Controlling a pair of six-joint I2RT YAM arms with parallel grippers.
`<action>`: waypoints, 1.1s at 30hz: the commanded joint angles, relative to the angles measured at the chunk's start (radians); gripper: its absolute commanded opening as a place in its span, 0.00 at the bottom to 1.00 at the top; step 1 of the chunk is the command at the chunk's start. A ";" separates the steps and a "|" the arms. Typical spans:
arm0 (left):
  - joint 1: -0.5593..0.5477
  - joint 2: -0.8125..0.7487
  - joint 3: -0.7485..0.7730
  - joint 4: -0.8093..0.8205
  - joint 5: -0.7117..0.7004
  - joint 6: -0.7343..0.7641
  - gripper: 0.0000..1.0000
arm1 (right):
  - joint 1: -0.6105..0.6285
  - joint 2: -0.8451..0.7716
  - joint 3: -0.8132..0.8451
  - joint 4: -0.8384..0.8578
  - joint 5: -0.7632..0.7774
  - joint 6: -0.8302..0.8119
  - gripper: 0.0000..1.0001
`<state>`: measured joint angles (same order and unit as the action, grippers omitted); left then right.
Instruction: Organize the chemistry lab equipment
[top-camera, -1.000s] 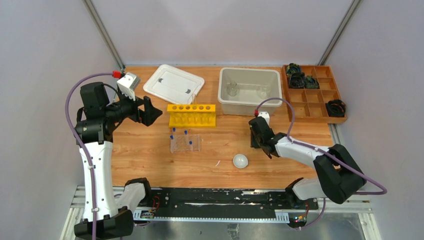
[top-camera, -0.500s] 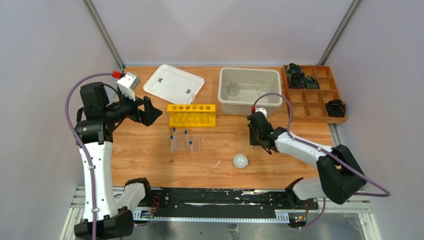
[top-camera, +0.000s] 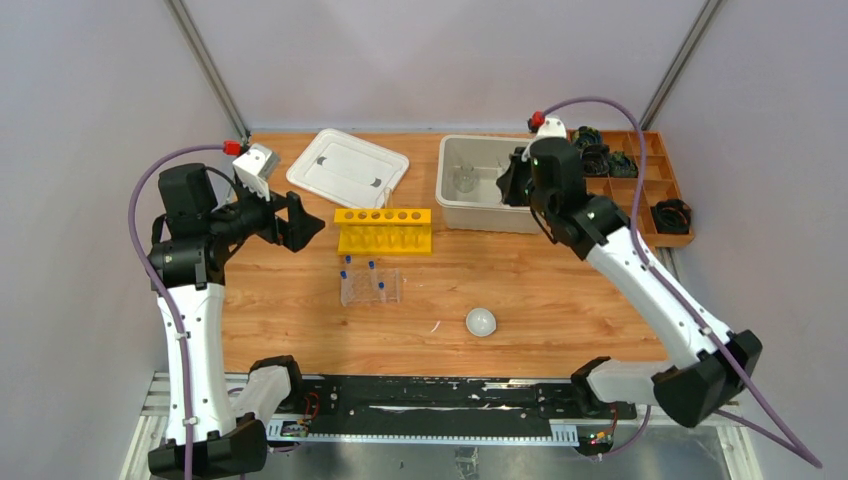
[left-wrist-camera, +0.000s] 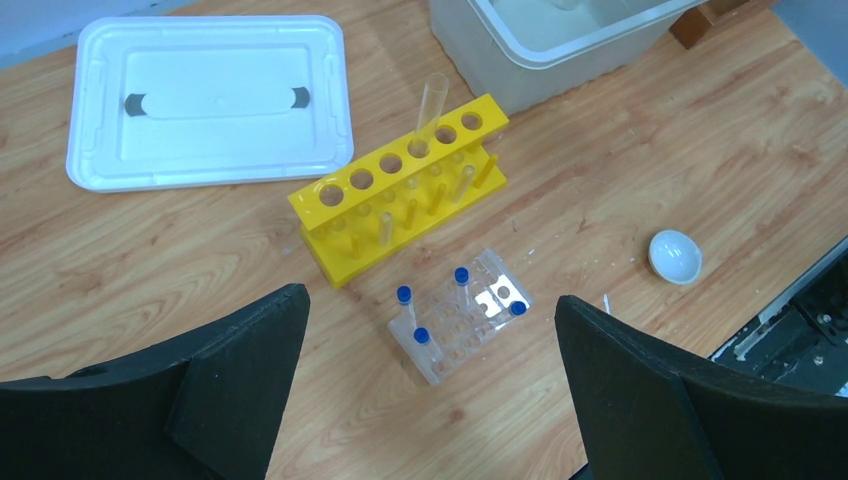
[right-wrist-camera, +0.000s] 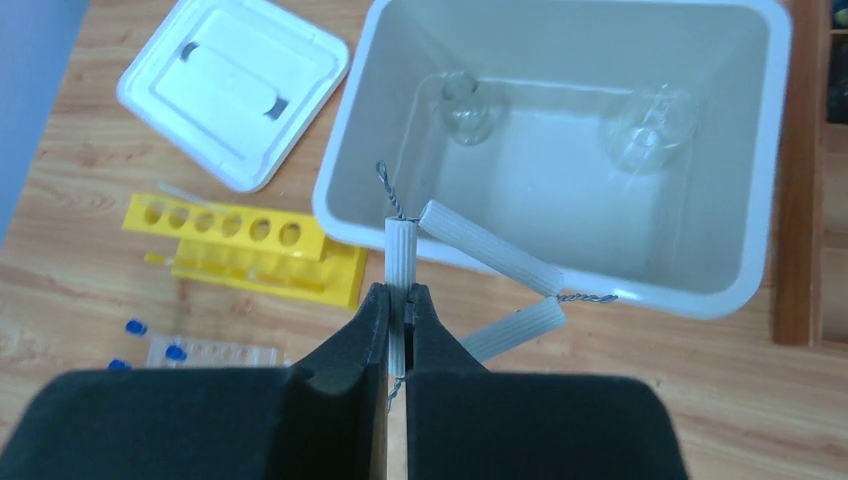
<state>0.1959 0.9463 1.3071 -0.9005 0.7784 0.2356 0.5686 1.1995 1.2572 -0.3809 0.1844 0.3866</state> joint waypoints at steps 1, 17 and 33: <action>0.003 -0.012 0.035 0.006 0.015 0.001 1.00 | -0.095 0.143 0.124 -0.095 0.013 -0.031 0.00; 0.003 -0.032 0.044 0.007 0.004 0.010 1.00 | -0.249 0.561 0.304 -0.132 0.062 0.193 0.00; 0.003 -0.032 0.029 0.006 0.000 0.019 1.00 | -0.254 0.702 0.248 -0.145 0.099 0.260 0.25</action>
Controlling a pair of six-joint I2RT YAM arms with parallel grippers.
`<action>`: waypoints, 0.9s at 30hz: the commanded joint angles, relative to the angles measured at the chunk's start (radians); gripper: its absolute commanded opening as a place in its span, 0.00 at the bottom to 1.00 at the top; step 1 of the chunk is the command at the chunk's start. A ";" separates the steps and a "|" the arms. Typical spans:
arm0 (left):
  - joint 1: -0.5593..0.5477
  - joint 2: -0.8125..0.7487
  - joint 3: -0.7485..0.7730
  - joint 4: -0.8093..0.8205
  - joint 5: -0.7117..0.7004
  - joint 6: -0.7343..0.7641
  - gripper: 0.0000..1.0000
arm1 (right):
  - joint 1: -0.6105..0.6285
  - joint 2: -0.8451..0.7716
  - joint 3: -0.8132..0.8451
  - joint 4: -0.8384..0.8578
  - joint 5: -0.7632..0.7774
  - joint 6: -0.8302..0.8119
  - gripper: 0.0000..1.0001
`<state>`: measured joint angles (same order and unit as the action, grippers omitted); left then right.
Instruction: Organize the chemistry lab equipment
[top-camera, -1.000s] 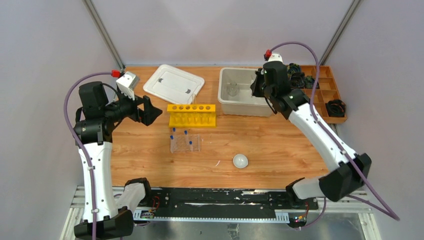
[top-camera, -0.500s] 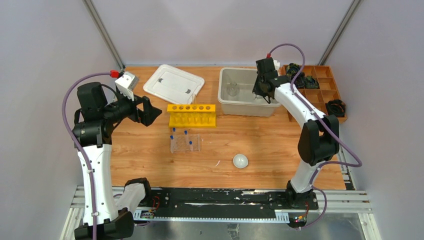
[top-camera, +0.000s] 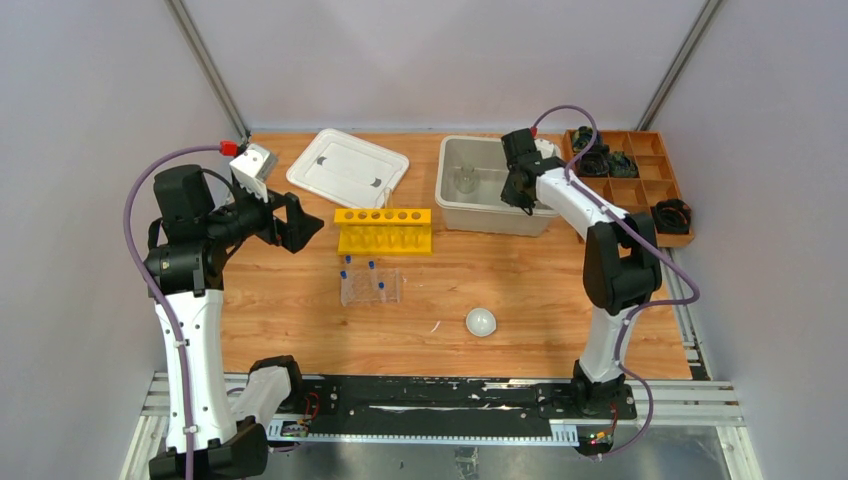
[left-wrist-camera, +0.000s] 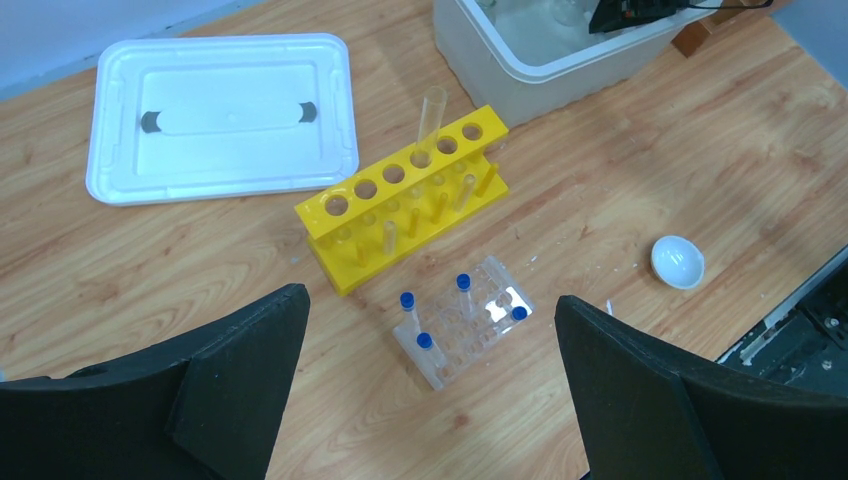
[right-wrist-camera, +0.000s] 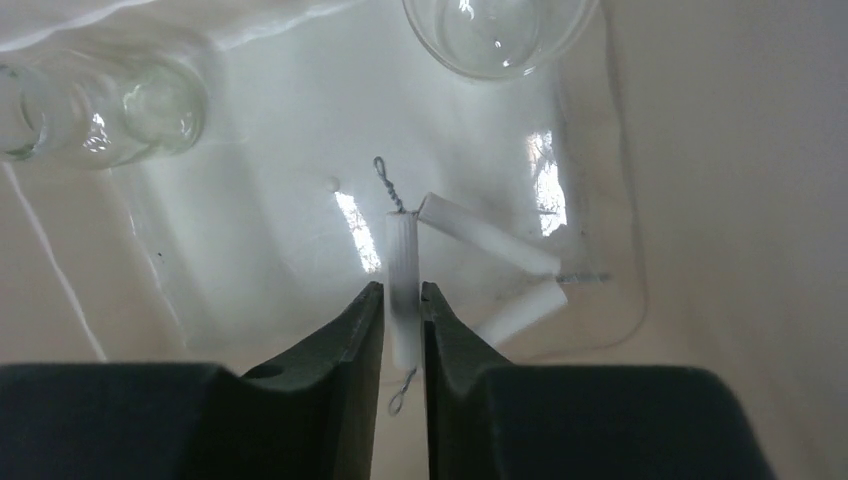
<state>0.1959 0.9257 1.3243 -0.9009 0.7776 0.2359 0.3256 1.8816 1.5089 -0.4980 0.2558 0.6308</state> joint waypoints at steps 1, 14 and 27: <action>0.003 -0.010 0.013 0.007 -0.001 0.019 1.00 | -0.011 0.022 -0.001 -0.028 0.025 0.013 0.29; 0.003 -0.005 0.016 0.007 -0.006 0.018 1.00 | 0.024 -0.232 0.020 -0.030 0.015 -0.105 0.56; 0.003 0.018 -0.010 0.007 -0.018 0.038 1.00 | 0.519 -0.602 -0.467 0.022 0.014 -0.277 0.55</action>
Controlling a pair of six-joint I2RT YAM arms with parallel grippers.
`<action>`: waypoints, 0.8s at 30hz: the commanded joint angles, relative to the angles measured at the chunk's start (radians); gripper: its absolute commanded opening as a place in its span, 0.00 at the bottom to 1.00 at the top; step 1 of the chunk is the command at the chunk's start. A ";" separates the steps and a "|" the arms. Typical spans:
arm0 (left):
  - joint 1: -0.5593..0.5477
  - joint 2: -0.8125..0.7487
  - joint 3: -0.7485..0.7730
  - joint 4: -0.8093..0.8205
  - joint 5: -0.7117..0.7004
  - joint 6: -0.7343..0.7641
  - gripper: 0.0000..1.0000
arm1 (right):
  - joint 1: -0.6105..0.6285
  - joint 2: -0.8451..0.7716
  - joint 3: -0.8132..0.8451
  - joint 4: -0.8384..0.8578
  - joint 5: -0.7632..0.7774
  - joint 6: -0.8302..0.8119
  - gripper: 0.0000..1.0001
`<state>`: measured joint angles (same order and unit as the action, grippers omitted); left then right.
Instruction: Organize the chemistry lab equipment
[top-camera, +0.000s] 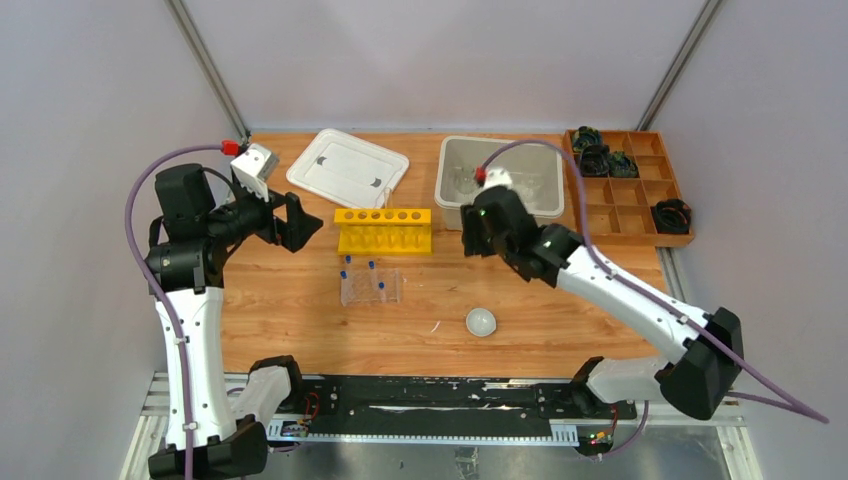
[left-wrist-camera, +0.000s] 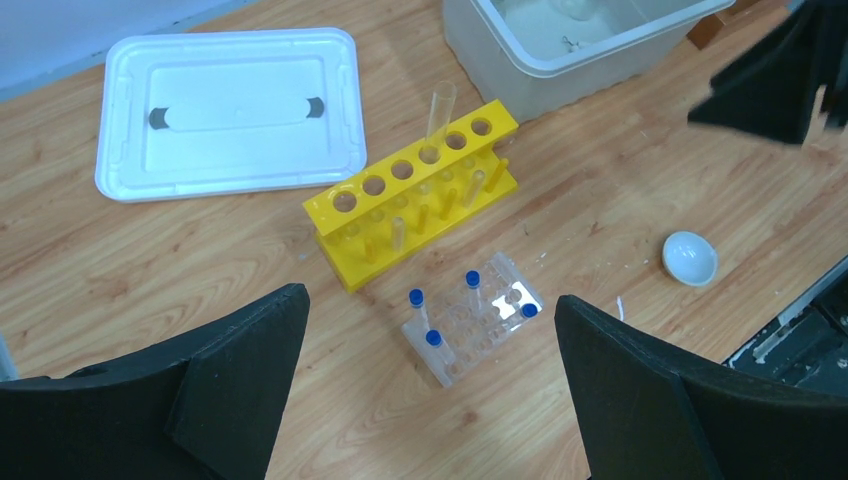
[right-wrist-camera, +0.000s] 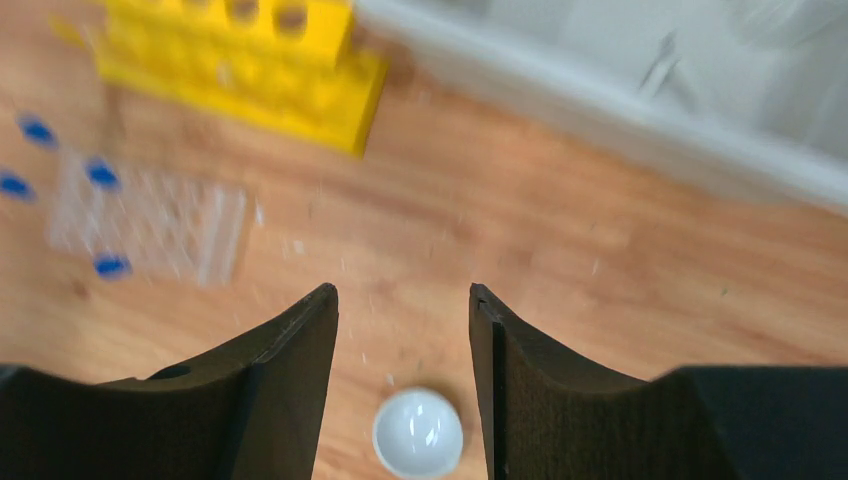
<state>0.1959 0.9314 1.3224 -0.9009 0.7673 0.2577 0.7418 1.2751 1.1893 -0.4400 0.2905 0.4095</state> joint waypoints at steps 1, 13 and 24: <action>0.003 0.016 -0.008 0.007 -0.008 0.015 1.00 | 0.139 0.000 -0.179 -0.032 -0.042 -0.058 0.55; 0.004 0.025 -0.003 0.007 0.001 0.013 1.00 | 0.326 0.034 -0.349 -0.021 -0.059 0.058 0.52; 0.003 0.031 0.008 0.007 0.003 0.007 1.00 | 0.415 0.211 -0.313 -0.049 0.046 0.076 0.49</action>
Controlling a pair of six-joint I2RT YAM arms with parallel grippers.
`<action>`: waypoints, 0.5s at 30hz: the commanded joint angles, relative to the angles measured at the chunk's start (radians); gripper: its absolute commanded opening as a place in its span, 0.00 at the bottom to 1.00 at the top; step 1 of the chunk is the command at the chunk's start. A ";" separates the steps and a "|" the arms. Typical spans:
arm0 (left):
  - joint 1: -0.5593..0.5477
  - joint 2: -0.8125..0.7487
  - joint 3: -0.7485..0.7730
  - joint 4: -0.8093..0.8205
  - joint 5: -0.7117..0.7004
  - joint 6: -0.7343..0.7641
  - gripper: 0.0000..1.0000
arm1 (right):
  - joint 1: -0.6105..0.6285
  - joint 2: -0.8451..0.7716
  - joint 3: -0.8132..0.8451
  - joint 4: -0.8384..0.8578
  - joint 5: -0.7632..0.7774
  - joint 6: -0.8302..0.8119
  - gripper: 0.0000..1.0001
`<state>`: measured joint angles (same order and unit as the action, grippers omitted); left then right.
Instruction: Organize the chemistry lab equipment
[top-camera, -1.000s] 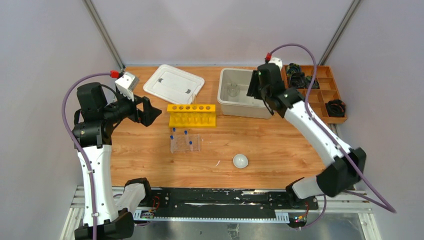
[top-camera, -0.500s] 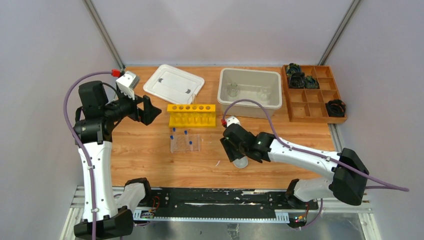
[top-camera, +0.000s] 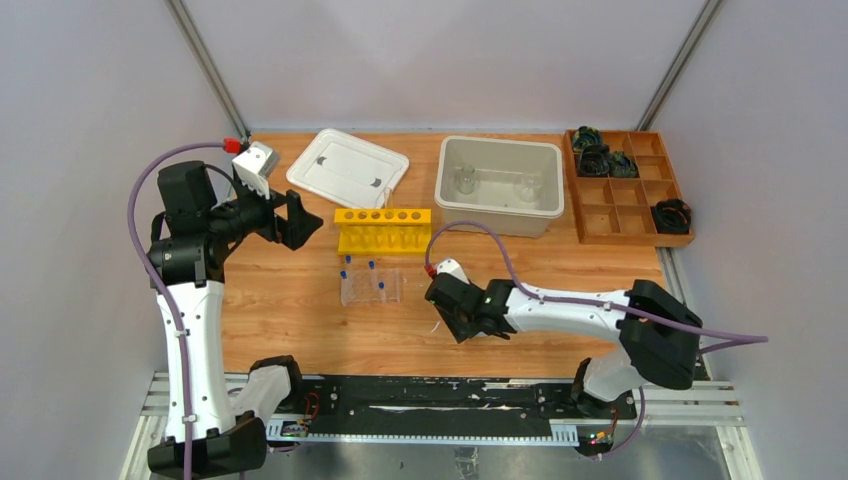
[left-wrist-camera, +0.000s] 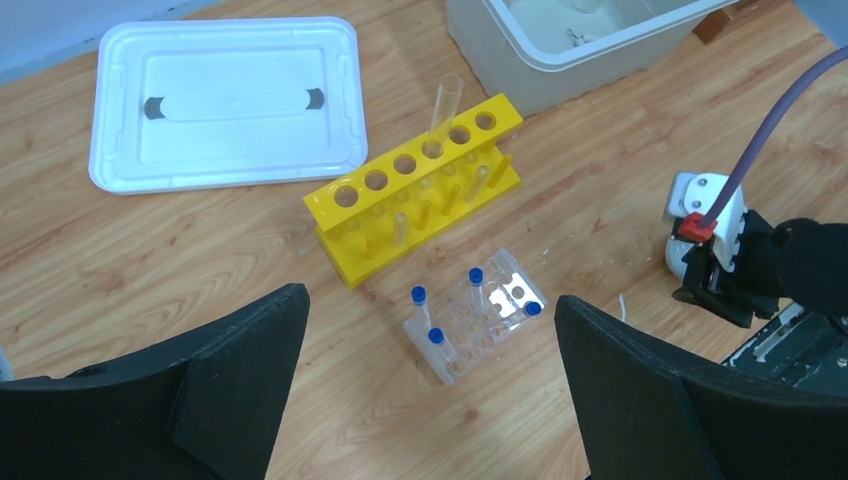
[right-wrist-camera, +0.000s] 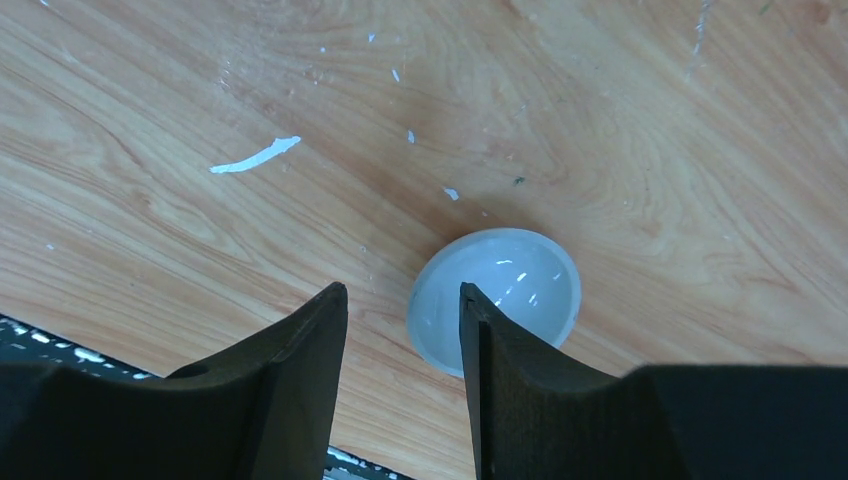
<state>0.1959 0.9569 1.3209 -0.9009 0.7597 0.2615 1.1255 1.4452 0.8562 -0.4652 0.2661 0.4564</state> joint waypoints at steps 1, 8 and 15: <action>0.003 0.006 0.013 0.007 0.010 0.004 1.00 | 0.034 0.054 0.018 -0.024 0.076 0.035 0.49; 0.003 0.011 0.021 0.007 0.015 0.000 1.00 | 0.039 0.119 -0.008 -0.011 0.117 0.058 0.38; 0.003 0.017 0.024 0.007 0.020 -0.009 1.00 | 0.038 0.109 -0.039 0.001 0.157 0.075 0.16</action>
<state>0.1959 0.9684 1.3212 -0.9009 0.7609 0.2607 1.1522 1.5558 0.8543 -0.4580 0.3634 0.5007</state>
